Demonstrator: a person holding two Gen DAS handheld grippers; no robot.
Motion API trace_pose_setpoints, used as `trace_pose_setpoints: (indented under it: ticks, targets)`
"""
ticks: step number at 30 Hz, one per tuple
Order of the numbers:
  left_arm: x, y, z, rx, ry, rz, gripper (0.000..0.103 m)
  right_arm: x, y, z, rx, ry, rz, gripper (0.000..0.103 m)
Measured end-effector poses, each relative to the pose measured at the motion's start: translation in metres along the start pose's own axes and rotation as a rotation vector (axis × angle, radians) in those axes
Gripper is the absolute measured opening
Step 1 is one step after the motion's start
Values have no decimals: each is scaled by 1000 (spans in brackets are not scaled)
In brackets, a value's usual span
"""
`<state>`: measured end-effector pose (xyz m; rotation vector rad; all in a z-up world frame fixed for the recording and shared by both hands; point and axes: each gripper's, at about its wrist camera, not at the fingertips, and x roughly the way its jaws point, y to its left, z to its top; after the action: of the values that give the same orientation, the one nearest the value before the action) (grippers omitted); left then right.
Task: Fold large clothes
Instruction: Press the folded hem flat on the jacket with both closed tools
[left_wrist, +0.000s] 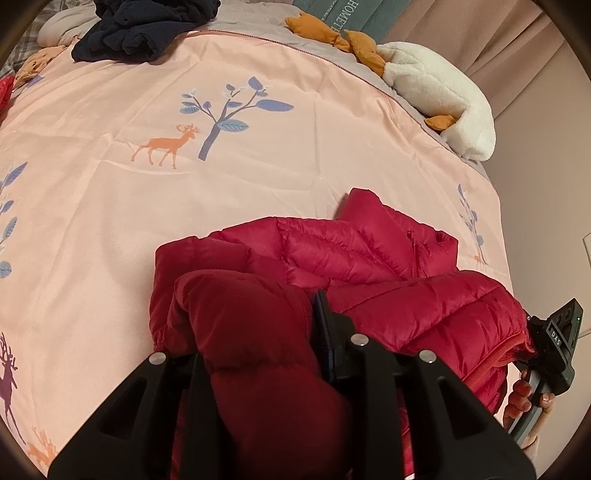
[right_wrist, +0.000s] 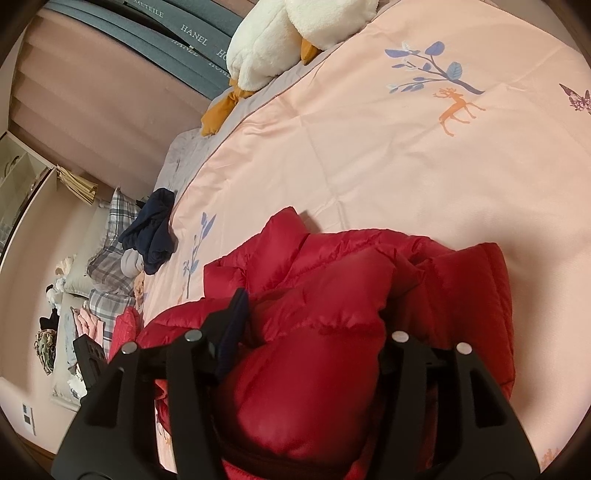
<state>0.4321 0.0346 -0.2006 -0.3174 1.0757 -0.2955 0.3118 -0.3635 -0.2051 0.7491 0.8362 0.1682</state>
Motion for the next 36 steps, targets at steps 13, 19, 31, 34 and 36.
trace_pose_setpoints:
  ticks: [13,19,31,34,36]
  targets:
    - [-5,-3,0,13,-11,17,28,-2,-1,0,3,-1,-3,58]
    - [-7,-5,0,23,-16,32,28,-2,-1,1,3,-1,-3,59]
    - [-14,-11,-4,37,-27,43,37,-3,-1,0,3,-1,-3,61]
    - [-16,-13,-4,34,-30,43,39,-4,-1,1,2,-1,-4,63]
    - [-17,-13,-4,32,-31,41,40,-3,-1,1,1,-2,-4,65]
